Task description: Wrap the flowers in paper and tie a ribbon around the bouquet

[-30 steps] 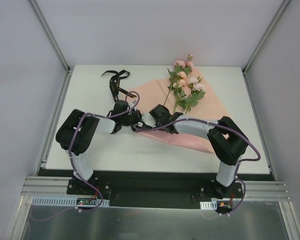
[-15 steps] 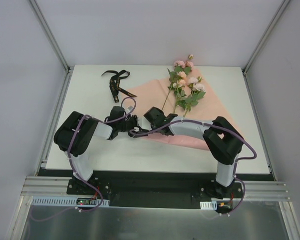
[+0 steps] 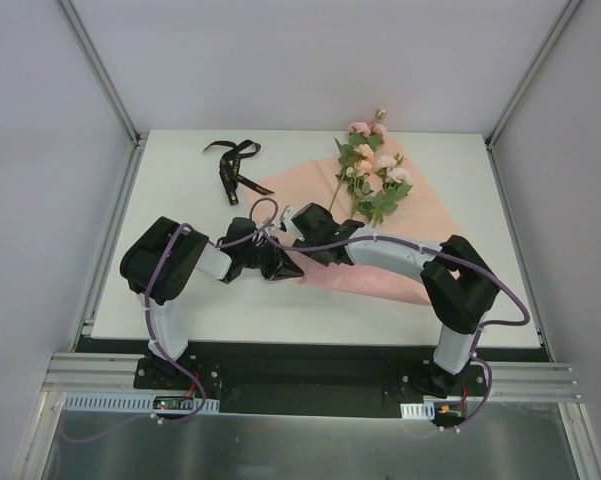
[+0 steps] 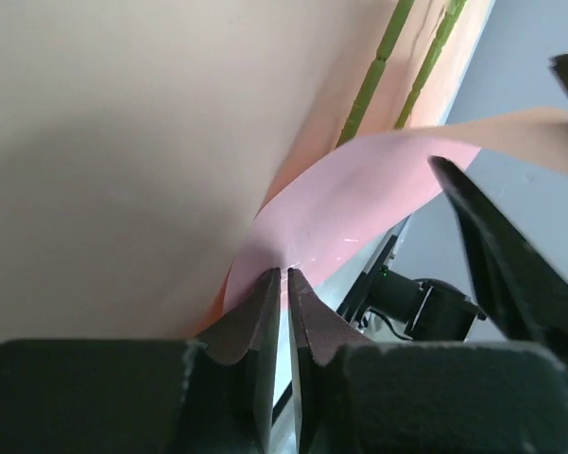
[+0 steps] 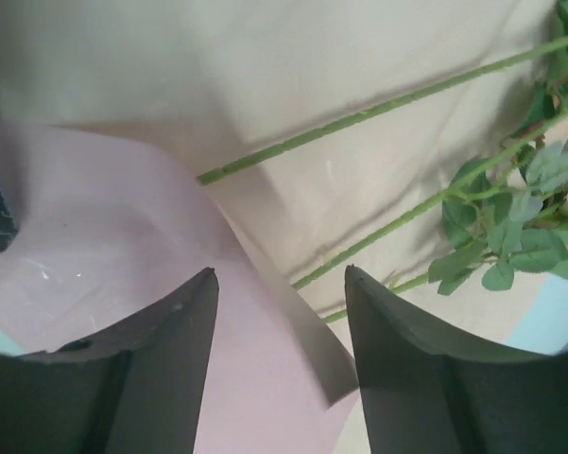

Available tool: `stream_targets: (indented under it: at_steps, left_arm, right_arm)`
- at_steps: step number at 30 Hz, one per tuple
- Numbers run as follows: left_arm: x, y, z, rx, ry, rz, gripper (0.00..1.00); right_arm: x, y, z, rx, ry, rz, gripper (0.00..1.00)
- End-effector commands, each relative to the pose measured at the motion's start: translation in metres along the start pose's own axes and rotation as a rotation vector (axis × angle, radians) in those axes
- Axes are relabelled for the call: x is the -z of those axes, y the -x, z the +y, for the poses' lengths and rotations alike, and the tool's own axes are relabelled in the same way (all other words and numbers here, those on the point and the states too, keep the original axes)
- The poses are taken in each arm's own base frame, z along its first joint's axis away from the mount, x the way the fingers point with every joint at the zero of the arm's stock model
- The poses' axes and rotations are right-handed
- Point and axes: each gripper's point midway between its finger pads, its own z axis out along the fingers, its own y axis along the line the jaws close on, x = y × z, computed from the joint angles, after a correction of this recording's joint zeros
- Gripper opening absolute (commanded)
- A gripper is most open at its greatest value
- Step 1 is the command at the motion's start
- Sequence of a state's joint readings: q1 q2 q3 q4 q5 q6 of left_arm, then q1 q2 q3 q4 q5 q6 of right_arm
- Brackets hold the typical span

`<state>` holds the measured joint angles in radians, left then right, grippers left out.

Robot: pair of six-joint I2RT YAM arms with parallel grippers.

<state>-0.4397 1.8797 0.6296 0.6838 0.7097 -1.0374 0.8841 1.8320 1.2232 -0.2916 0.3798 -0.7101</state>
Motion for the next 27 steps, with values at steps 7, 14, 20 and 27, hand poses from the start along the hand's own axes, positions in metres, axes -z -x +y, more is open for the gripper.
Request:
stream_targets:
  at_steps: [7, 14, 20, 27]
  left_arm:
    - [0.006, -0.014, 0.012, -0.038, 0.005, -0.002, 0.07]
    - [0.008, -0.014, 0.005, -0.055, -0.011, -0.003, 0.07]
    - [0.006, -0.015, 0.006, -0.057, -0.018, 0.009, 0.07]
    - [0.006, -0.016, 0.001, -0.075, -0.039, 0.022, 0.07]
  right_arm:
    - [0.11, -0.022, -0.041, -0.876, -0.07, -0.016, 0.93]
    - [0.108, -0.06, -0.034, -0.887, 0.114, -0.02, 0.95]
    - [0.079, -0.089, -0.028, -0.918, 0.323, -0.007, 0.83]
    - [0.055, -0.091, -0.039, -0.944, 0.601, -0.038, 0.65]
